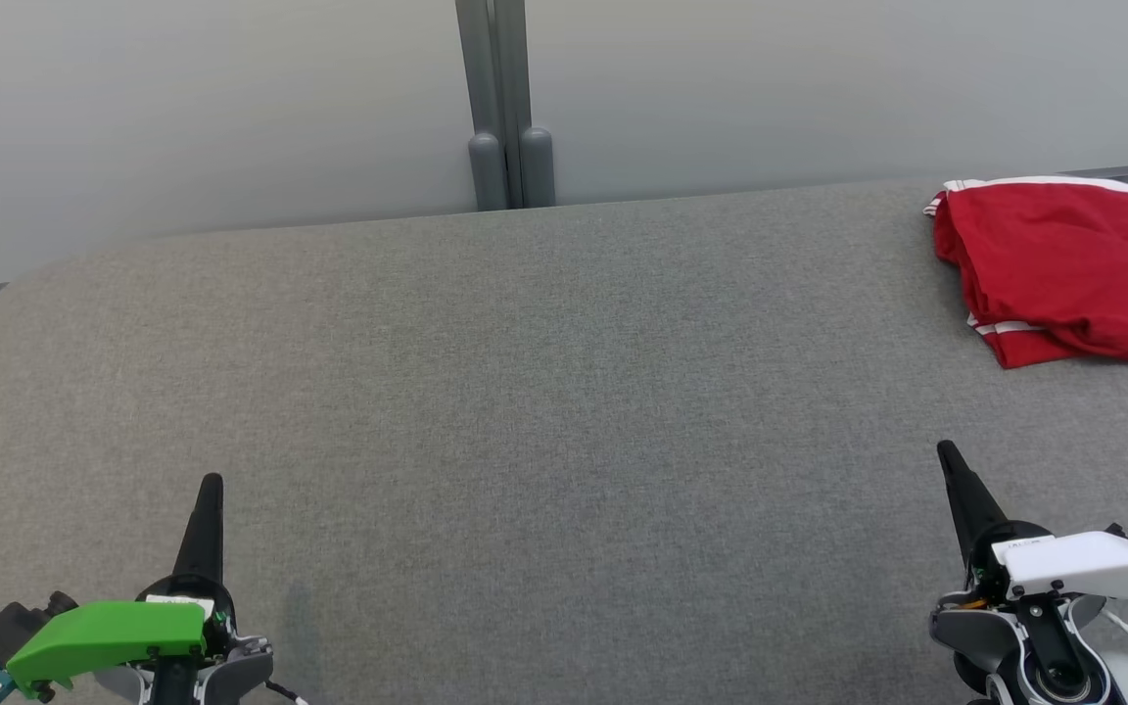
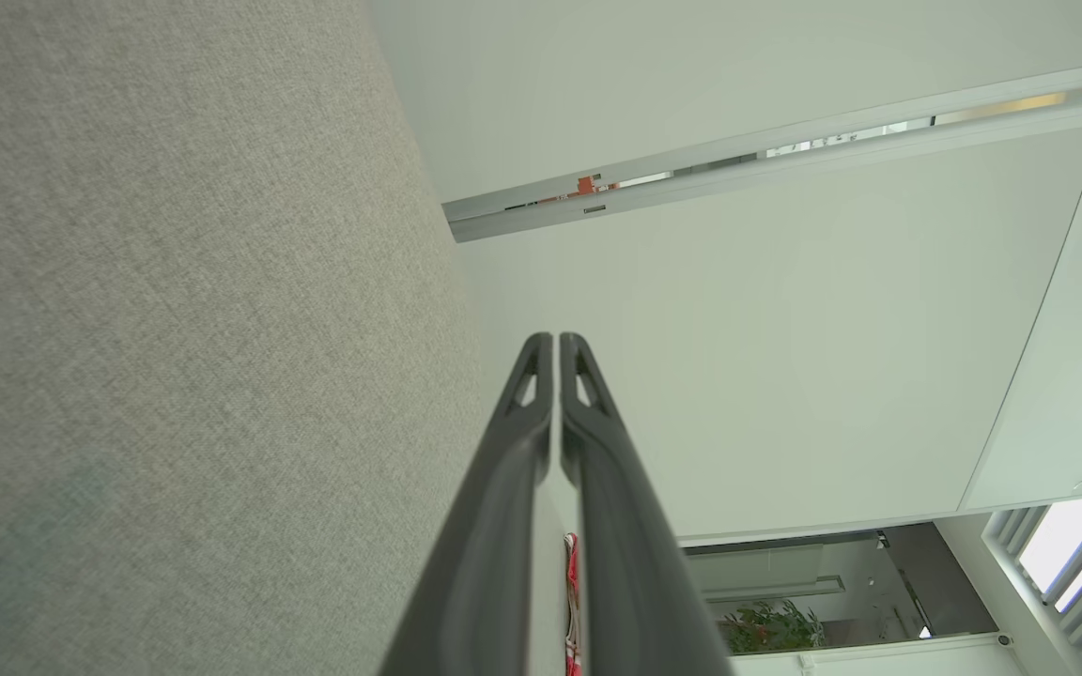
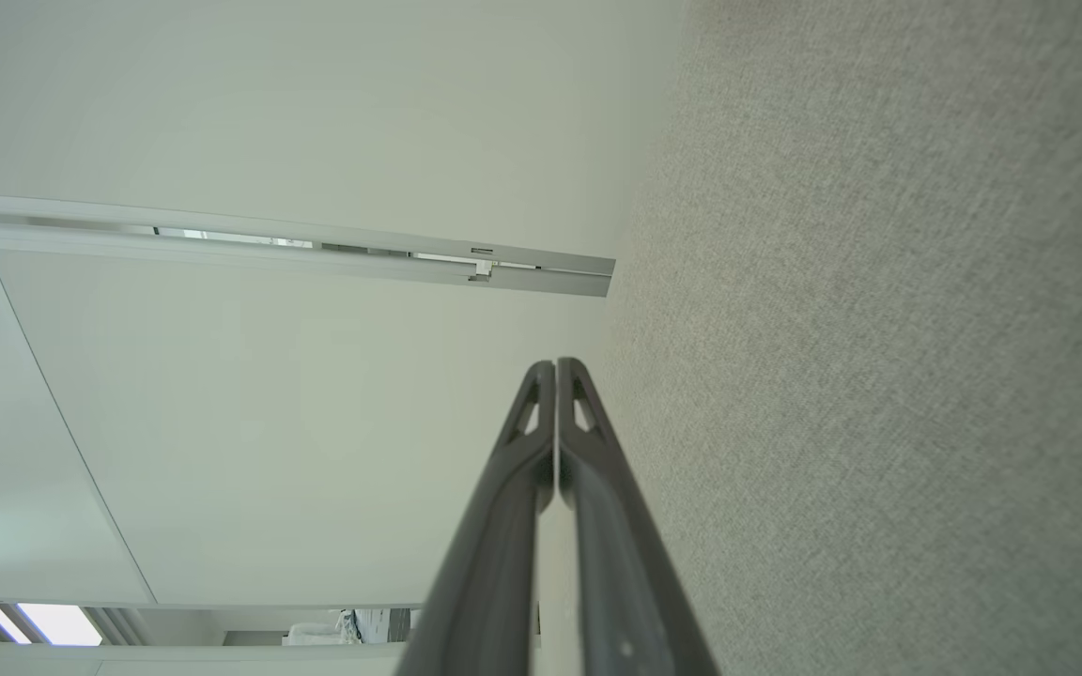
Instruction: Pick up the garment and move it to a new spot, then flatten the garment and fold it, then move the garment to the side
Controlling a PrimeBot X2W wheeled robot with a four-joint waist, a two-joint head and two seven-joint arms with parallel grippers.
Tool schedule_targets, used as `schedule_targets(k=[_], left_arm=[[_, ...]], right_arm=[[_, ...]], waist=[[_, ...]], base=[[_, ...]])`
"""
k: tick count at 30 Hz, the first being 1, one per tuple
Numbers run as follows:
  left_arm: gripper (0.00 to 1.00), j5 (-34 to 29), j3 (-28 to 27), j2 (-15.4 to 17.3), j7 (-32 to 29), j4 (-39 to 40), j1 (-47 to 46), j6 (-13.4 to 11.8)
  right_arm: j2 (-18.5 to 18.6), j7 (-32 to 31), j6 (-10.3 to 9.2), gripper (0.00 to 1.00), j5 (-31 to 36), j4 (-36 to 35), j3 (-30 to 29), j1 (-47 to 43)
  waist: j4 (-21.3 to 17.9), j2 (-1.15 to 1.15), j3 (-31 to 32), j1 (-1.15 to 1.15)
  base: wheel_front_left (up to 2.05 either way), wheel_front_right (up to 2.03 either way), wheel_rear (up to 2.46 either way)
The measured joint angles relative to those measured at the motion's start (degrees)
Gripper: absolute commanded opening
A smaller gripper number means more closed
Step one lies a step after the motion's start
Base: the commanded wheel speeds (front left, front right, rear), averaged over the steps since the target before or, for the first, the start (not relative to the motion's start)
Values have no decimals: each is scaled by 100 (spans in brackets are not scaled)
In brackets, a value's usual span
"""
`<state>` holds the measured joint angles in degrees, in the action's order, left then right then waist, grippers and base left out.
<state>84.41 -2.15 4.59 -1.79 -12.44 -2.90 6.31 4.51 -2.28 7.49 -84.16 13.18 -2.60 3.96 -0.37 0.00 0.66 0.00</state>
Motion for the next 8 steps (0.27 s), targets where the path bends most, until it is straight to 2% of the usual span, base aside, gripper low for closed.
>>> schedule_targets(k=[8], left_arm=[[0,334,-75,-2,-103,-56,-94,31]], right_arm=[[-12,-94,-1,0,-326,25,-74,66]], waist=[[12,0,-27,0]], base=[[0,0,0]])
